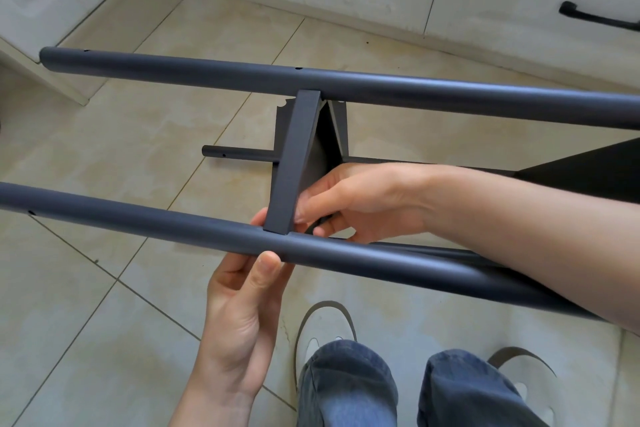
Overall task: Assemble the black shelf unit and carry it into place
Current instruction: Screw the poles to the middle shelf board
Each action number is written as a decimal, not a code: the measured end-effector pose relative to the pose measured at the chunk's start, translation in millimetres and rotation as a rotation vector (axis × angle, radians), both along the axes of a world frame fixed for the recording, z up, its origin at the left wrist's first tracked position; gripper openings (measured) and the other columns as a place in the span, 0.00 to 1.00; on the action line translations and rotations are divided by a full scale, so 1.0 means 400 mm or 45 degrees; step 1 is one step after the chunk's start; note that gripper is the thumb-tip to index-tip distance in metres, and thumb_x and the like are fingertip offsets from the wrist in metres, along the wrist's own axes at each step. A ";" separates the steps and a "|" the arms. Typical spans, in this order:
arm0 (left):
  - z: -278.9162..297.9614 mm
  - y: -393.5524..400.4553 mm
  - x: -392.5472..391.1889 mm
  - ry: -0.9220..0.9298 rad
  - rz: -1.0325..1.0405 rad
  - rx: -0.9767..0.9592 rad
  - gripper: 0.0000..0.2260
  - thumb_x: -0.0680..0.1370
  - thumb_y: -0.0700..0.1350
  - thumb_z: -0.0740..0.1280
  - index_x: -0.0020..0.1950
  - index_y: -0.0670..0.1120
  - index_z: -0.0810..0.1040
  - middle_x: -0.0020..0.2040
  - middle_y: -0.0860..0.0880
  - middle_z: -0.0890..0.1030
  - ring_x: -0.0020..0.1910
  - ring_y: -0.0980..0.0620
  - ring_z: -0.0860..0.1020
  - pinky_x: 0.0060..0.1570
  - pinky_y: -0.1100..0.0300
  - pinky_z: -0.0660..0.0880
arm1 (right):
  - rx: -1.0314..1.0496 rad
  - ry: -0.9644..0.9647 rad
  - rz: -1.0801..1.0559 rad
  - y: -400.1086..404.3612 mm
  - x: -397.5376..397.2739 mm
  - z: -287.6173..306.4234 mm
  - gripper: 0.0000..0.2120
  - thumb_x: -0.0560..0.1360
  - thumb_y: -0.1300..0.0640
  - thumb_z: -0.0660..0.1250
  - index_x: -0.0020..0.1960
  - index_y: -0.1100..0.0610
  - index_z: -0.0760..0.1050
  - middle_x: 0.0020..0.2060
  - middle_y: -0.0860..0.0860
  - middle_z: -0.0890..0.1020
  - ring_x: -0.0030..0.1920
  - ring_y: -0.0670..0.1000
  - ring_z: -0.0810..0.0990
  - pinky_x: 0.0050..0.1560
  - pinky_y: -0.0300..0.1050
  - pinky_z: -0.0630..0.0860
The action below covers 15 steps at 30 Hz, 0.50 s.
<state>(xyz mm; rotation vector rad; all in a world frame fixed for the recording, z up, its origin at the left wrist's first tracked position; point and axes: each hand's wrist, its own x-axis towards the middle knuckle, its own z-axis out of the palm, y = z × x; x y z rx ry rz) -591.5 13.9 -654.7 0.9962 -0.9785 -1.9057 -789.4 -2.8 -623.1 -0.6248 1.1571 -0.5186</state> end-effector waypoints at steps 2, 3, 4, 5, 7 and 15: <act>0.001 0.001 0.000 0.001 -0.005 0.006 0.28 0.59 0.59 0.84 0.56 0.53 0.86 0.55 0.47 0.86 0.57 0.48 0.84 0.64 0.51 0.75 | -0.004 0.052 0.020 0.000 0.006 -0.003 0.08 0.77 0.53 0.70 0.41 0.54 0.82 0.35 0.49 0.81 0.38 0.47 0.76 0.49 0.45 0.75; 0.002 0.000 0.000 0.001 -0.006 0.010 0.28 0.59 0.59 0.84 0.56 0.53 0.86 0.56 0.47 0.86 0.58 0.48 0.83 0.65 0.51 0.75 | -0.001 0.074 0.035 -0.001 0.006 -0.003 0.09 0.77 0.51 0.70 0.40 0.54 0.82 0.34 0.49 0.81 0.38 0.47 0.76 0.49 0.45 0.75; 0.002 0.000 0.000 0.002 -0.008 0.011 0.28 0.59 0.59 0.84 0.56 0.53 0.86 0.56 0.46 0.86 0.58 0.48 0.83 0.65 0.51 0.75 | 0.006 0.077 0.042 -0.002 0.003 -0.001 0.10 0.77 0.50 0.70 0.39 0.53 0.82 0.34 0.48 0.81 0.37 0.47 0.76 0.49 0.45 0.75; 0.002 0.000 0.000 0.003 -0.011 0.008 0.28 0.59 0.59 0.84 0.57 0.52 0.86 0.56 0.46 0.86 0.58 0.47 0.83 0.65 0.51 0.75 | 0.016 0.053 0.039 -0.003 -0.002 0.000 0.11 0.77 0.50 0.69 0.37 0.52 0.83 0.35 0.48 0.81 0.38 0.47 0.76 0.50 0.45 0.75; 0.002 0.000 0.000 0.010 -0.018 -0.001 0.27 0.60 0.58 0.84 0.56 0.52 0.86 0.55 0.47 0.86 0.57 0.48 0.84 0.64 0.52 0.76 | 0.029 -0.039 0.028 -0.004 -0.009 0.000 0.10 0.77 0.52 0.69 0.39 0.52 0.83 0.38 0.48 0.82 0.39 0.47 0.75 0.52 0.46 0.74; 0.001 0.002 0.000 0.009 -0.004 0.014 0.27 0.59 0.58 0.84 0.55 0.53 0.87 0.54 0.48 0.86 0.56 0.49 0.84 0.62 0.53 0.77 | 0.026 -0.033 0.013 -0.002 0.002 -0.009 0.05 0.75 0.56 0.71 0.43 0.56 0.82 0.35 0.49 0.80 0.37 0.47 0.75 0.50 0.46 0.73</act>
